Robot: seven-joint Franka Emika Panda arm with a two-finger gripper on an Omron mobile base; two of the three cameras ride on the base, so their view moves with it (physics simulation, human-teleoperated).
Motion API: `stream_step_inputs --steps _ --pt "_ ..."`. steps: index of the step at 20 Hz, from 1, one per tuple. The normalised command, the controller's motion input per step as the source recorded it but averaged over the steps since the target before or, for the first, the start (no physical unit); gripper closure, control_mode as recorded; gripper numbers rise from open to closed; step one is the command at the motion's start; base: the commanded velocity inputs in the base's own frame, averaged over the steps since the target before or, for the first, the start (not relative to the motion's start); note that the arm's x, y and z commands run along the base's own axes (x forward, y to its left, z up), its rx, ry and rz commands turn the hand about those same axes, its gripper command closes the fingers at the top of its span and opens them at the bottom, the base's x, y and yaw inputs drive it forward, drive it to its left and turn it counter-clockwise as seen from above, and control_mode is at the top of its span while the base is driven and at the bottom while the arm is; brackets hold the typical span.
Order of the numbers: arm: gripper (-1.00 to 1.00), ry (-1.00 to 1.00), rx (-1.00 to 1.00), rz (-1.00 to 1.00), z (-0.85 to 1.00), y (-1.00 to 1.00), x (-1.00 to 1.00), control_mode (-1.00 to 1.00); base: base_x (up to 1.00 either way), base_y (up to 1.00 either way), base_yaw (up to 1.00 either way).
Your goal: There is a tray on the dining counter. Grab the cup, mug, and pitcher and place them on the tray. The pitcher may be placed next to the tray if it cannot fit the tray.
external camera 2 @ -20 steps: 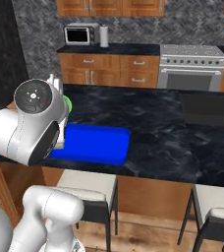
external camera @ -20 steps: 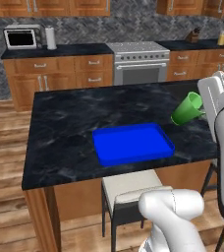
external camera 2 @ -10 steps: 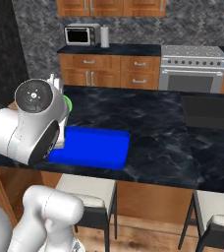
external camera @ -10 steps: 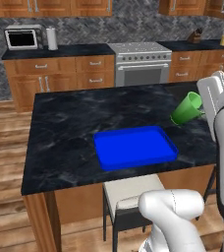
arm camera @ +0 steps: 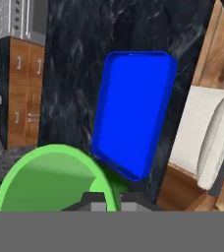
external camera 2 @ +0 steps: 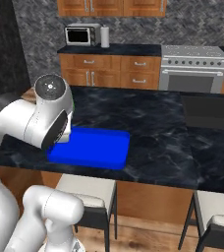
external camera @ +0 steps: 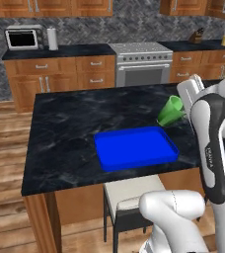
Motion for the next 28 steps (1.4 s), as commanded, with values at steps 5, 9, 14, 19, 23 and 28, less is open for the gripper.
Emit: stream_step_inputs --steps 5,9,14,19,23,28 --pt "1.0 0.19 -0.08 0.17 -0.41 0.32 0.81 -1.0 0.0 0.0 0.0" --pt "1.0 0.14 -0.11 0.14 -0.65 0.42 0.71 -1.0 0.0 0.0 0.0" --pt "1.0 0.13 -0.08 0.11 -0.61 0.46 0.75 -1.0 0.0 0.0 0.0" --pt "1.0 0.06 -0.05 0.07 -0.28 0.3 0.58 -1.0 0.0 0.0 0.0" --pt "1.0 0.04 -0.02 0.02 -0.23 0.08 0.68 -1.0 0.0 0.0 0.0" --pt "1.0 0.06 -0.08 0.02 -0.42 0.22 0.63 -1.0 0.0 0.0 0.0"
